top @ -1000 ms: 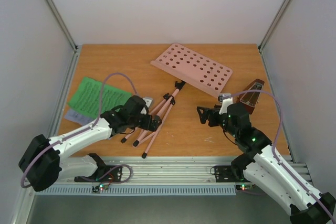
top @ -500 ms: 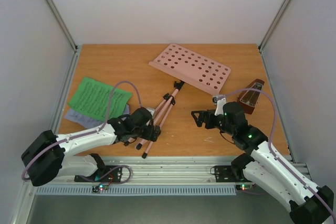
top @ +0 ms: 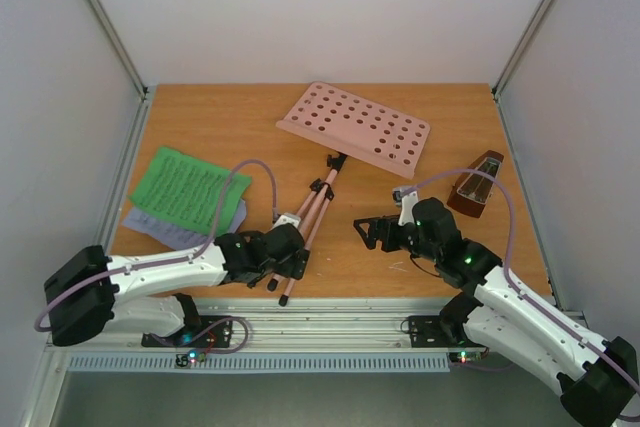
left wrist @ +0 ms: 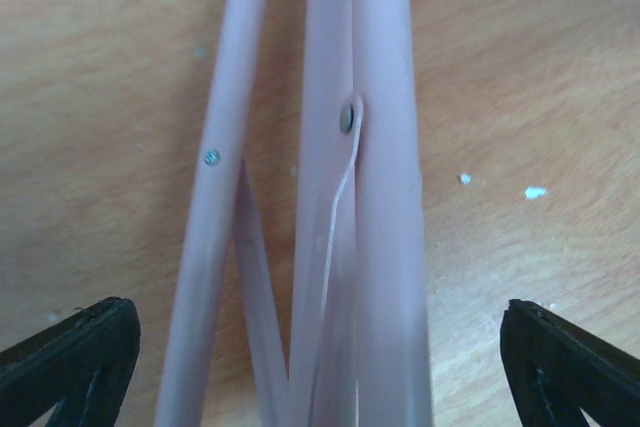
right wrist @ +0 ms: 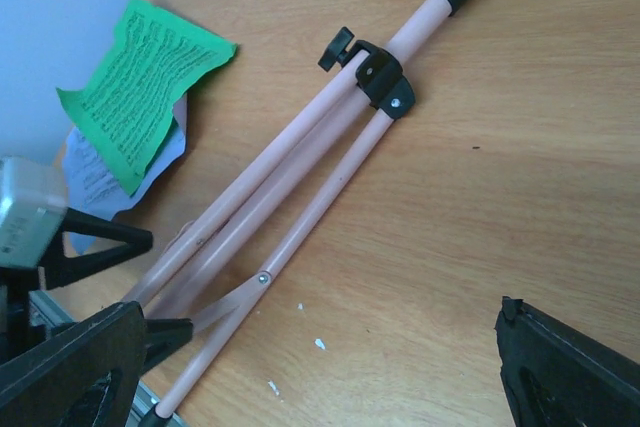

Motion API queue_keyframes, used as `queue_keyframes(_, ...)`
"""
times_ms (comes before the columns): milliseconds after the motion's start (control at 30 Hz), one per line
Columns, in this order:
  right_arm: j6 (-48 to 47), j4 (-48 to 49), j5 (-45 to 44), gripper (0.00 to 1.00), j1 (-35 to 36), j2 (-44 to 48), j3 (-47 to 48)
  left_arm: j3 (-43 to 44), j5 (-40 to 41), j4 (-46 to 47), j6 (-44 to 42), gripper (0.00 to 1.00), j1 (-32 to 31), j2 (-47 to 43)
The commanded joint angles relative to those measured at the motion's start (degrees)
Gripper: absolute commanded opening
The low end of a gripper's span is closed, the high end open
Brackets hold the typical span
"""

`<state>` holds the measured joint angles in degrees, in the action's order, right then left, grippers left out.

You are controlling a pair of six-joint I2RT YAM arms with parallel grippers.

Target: Pack up the instrument practice props

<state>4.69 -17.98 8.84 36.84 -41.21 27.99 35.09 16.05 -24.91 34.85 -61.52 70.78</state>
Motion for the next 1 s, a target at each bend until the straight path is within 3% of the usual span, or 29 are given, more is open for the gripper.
queue_keyframes(0, 1.00, 0.37, -2.61, 0.96, 1.20, 0.28, 0.51, 4.74, 6.24, -7.12, 1.59, 0.99, -0.36, -3.66)
queue_keyframes(167, 1.43, 0.38, -3.52, 0.96, 1.46, 0.47, 0.05, 4.86, 3.69, -10.07, 5.09, 0.99, -0.36, -2.72)
queue_keyframes(333, 1.95, 0.66, -3.69, 0.96, 1.52, -0.09, 0.05, 6.27, 0.01, -11.27, 8.31, 0.99, -0.38, 3.81)
queue_keyframes(533, 2.25, 0.11, -4.55, 0.96, 1.72, 0.46, -0.08, 6.67, -3.86, -7.35, 7.81, 0.99, -0.36, 8.45)
queue_keyframes(967, 2.72, 0.83, -4.87, 0.96, 1.78, -0.01, -0.78, 9.11, 0.45, -9.69, 6.69, 1.00, -2.06, 17.15)
